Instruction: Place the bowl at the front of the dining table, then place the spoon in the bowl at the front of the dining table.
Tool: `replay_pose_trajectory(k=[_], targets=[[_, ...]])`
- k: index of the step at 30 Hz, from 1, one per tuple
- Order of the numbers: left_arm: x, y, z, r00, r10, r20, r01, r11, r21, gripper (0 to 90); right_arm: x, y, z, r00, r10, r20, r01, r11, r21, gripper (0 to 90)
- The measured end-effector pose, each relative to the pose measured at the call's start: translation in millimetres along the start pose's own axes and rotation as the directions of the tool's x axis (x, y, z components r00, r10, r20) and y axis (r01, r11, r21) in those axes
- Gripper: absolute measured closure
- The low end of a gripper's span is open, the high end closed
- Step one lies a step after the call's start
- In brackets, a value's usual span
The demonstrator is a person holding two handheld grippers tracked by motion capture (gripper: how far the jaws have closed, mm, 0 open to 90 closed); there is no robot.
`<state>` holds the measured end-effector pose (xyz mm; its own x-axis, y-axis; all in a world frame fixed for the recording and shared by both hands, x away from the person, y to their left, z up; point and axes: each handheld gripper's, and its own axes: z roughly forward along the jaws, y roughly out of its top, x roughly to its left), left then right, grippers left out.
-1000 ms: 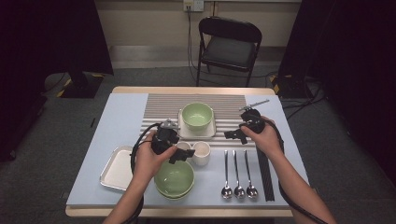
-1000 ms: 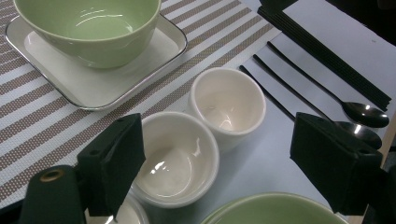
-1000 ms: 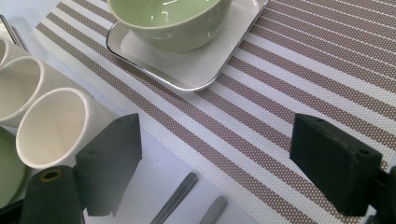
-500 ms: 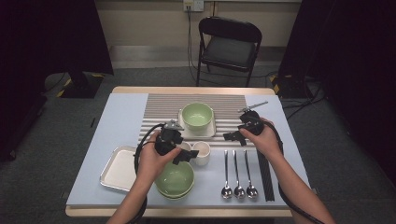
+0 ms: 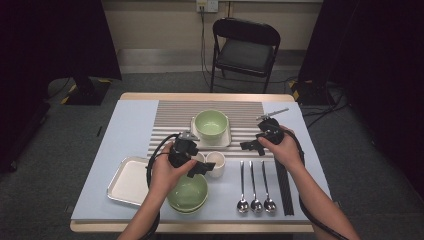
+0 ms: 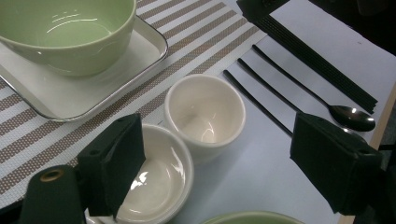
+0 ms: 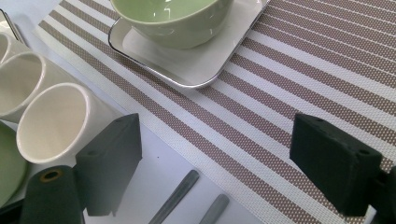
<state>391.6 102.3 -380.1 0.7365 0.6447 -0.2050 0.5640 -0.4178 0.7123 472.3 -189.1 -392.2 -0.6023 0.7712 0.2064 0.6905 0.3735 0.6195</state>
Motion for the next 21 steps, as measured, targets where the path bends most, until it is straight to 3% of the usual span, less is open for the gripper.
replay_pose_trajectory(k=[21], targets=[[-6.7, 0.4, 9.6, 0.9998, 0.002, 0.021, -0.003, 1.0000, 0.003, 17.3, -3.8, -4.3, -2.0, 1.0000, 0.004, 0.005, -0.004, 1.000, 0.004, 16.2]])
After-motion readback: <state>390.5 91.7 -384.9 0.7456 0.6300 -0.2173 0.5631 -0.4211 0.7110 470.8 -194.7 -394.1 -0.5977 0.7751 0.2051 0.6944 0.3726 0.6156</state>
